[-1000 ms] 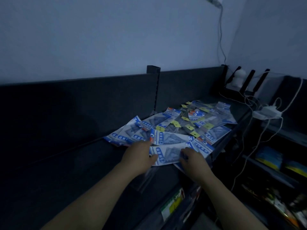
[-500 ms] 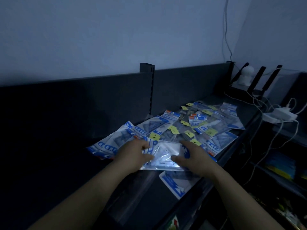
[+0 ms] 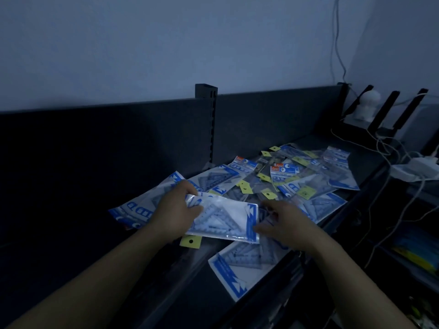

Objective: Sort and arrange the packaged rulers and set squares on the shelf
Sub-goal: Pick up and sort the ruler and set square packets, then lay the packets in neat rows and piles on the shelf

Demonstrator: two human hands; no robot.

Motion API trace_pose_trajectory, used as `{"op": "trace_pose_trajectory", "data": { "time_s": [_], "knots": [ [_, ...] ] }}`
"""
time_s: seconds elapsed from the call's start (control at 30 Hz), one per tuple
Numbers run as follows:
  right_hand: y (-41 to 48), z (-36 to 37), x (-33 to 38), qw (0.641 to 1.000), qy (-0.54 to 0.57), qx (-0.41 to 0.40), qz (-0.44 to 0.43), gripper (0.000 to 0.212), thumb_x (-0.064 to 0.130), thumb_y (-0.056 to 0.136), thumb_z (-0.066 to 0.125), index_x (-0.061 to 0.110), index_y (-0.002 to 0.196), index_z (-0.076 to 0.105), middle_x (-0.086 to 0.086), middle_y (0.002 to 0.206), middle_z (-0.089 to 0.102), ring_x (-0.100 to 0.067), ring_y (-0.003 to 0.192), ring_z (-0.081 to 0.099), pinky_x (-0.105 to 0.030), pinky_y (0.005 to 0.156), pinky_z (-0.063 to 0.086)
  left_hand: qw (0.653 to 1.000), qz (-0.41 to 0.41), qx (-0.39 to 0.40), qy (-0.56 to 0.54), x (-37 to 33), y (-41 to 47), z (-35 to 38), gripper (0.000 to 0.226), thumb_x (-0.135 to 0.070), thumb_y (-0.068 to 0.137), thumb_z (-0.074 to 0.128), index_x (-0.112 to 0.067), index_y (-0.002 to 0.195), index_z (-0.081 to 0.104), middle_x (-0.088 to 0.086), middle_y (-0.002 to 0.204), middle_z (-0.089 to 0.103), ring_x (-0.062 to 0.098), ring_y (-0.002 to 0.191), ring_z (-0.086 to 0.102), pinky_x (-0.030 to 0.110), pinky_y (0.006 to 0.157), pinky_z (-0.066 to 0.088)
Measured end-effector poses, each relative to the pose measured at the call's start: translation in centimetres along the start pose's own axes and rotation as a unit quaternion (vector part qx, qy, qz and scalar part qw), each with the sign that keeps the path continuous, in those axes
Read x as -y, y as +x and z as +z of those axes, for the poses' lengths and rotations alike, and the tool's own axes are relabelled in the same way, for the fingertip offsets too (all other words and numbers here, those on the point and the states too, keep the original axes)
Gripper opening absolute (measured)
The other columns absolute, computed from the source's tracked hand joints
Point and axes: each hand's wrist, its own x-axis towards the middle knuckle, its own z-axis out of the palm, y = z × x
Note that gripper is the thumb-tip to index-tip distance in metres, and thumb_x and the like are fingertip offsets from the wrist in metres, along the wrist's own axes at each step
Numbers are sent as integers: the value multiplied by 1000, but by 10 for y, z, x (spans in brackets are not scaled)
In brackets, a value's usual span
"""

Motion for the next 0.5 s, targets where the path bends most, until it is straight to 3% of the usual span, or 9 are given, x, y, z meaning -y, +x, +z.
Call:
{"op": "trace_pose_trajectory", "data": {
  "time_s": [0.1,0.17,0.27,0.4,0.5],
  "knots": [
    [-15,-9,-16,999,-50,0,18,68,45,76,74,20,133,49,-4,128,55,-21,115,50,-38,97,44,999,-24,3,-28,-5,-13,-3,38,-18,89,63,-19,122,44,-6,110,52,8,89,55,13,66,40],
    [-24,-9,-23,995,-98,17,25,72,52,75,72,29,137,45,2,131,50,-21,121,43,-38,103,36,999,-36,23,-7,-7,-21,-1,31,-17,89,60,-12,119,52,0,111,60,16,96,59,24,76,43],
    [-31,-8,-28,993,-99,37,46,80,56,73,71,28,141,40,1,133,41,-20,119,44,-34,100,38,997,-57,58,-13,-8,-34,4,13,-12,90,54,-10,100,63,7,94,68,22,88,63,31,78,49],
    [-34,-6,-26,989,-107,48,93,87,59,72,71,19,142,37,-5,129,38,-23,109,47,-34,95,44,995,-53,88,6,-10,-50,11,16,-15,93,51,-12,106,60,10,101,66,28,94,62,44,88,51],
    [-36,-6,-21,994,-47,49,89,77,47,74,76,19,136,42,-5,127,46,-21,100,53,-33,85,49,993,-45,112,8,-16,-60,15,19,-17,92,57,-16,111,55,3,104,64,19,93,61,34,81,49]
  ]
}}
